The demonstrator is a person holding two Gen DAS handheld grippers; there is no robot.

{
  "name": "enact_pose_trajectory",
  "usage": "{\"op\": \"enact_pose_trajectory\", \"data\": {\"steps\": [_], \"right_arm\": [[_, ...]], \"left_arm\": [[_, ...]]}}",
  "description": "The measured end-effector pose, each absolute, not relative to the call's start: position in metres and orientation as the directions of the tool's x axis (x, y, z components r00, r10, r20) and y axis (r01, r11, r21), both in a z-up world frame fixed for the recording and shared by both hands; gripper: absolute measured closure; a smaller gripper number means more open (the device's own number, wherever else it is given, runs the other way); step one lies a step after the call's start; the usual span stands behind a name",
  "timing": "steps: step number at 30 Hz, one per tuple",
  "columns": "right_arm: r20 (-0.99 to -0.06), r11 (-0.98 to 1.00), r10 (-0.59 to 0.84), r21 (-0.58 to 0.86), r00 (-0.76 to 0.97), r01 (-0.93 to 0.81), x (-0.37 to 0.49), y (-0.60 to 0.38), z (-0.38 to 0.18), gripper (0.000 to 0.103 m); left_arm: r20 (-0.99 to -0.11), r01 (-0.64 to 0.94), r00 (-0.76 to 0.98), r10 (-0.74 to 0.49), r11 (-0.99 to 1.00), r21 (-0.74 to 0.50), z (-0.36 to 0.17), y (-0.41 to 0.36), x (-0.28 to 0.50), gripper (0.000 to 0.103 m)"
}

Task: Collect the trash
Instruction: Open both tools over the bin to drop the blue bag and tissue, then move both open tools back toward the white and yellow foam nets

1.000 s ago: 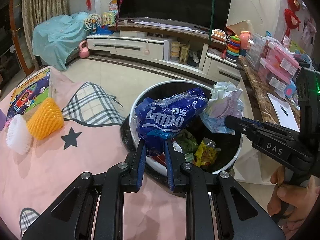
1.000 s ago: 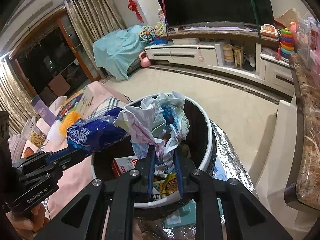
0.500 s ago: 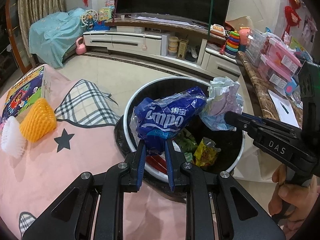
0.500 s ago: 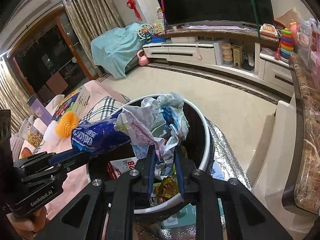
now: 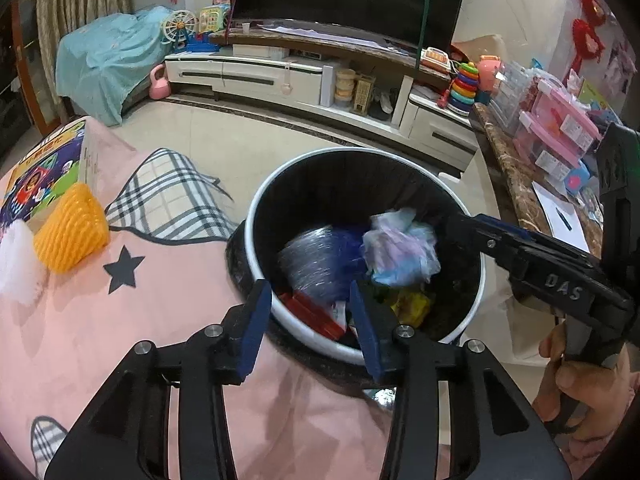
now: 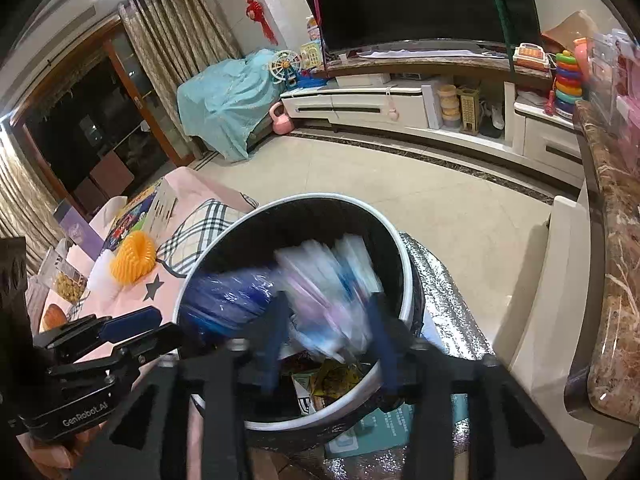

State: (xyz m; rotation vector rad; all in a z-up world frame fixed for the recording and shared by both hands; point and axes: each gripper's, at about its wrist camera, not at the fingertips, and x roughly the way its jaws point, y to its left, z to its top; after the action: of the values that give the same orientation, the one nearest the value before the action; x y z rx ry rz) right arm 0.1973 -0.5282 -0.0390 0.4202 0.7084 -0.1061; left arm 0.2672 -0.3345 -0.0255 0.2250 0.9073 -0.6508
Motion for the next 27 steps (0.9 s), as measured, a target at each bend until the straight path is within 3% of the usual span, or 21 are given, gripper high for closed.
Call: {"op": "enact_pose_trajectory", "data": {"steps": [4, 6, 12, 27], "right_arm": [[-0.636, 0.905, 0.053, 0.356, 0.77, 0.232, 0.191, -0.526, -0.035, 0.044], [-0.62, 0.904, 0.054, 0.363, 0.782, 0.225, 0.185, -0.52, -0.033, 0.028], [-0.597, 0.9, 0.075, 0.385, 0.799, 0.203, 0.174, -0.496, -0.031, 0.014], [-0.566, 0.92, 0.186, 0.387, 0.803, 0.059, 0.172, -0.407, -0.025, 0.009]], "left_arm": [[-0.776, 0.594, 0.453, -0.438, 0.798, -0.104, -0.022, -0.318, 0.261, 0.057], [-0.766, 0.584, 0.469, -0.44, 0.805, -0.105, -0.021, -0.306, 0.257, 0.049], [-0.739, 0.502, 0.531, -0.415, 0.856, -0.12, -0.022, -0.255, 0.246, 0.036], [-0.745, 0.286, 0.582, -0.328, 0.939, -0.19, -0.05, -0.129, 0.232, 0.028]]}}
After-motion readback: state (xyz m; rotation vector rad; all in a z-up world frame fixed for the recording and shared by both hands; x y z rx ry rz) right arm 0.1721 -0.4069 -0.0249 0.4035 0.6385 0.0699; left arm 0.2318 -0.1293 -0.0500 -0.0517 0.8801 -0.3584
